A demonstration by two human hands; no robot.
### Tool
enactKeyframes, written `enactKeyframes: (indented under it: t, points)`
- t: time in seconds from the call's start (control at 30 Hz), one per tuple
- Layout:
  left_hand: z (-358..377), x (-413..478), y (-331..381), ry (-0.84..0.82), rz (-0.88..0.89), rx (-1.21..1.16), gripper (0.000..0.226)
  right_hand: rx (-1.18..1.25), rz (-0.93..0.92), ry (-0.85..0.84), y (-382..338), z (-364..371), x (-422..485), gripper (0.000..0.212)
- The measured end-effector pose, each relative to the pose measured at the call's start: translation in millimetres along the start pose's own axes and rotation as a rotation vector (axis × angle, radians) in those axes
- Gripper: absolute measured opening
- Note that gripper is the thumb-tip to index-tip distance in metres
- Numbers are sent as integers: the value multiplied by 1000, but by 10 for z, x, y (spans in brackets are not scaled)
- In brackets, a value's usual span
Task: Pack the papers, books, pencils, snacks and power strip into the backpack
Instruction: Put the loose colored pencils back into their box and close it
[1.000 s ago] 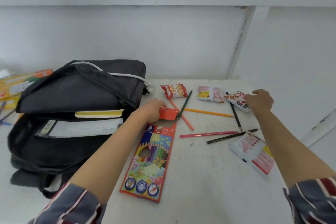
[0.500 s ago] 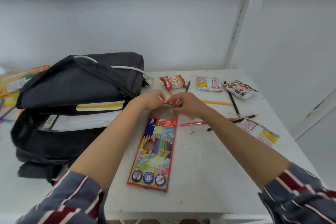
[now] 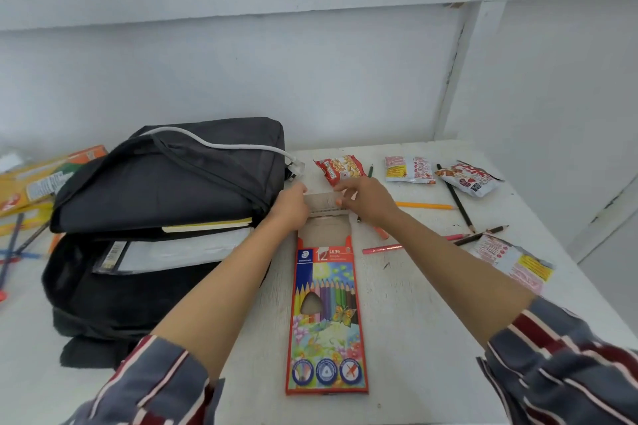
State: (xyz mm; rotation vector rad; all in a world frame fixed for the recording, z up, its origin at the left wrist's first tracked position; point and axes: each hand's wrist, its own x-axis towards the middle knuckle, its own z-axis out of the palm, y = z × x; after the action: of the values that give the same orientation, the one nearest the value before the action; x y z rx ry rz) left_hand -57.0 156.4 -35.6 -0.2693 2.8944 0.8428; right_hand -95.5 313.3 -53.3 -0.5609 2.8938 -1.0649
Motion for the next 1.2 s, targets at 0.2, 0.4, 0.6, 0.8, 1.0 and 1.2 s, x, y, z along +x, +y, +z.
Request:
enactKeyframes:
  t: [0.2, 0.4, 0.6, 0.8, 1.0, 1.2]
  points:
    - [24, 46, 19, 31, 22, -66, 49, 141, 120, 164, 170, -298, 20, 23]
    - [23, 31, 154, 33, 125, -63, 45, 59, 302, 183, 238, -399, 92, 22]
    - [-39, 86, 344, 44, 184, -184, 31, -8, 382, 104, 185, -301, 218, 18]
    - [88, 249, 488, -10, 118, -74, 14, -129, 389, 59, 111, -212, 337, 24]
    - [284, 317, 573, -66, 40, 145, 18, -88, 372, 62, 181, -248, 379, 19]
    - [343, 339, 703, -18, 68, 265, 25, 155, 347, 127, 354, -433, 359, 22]
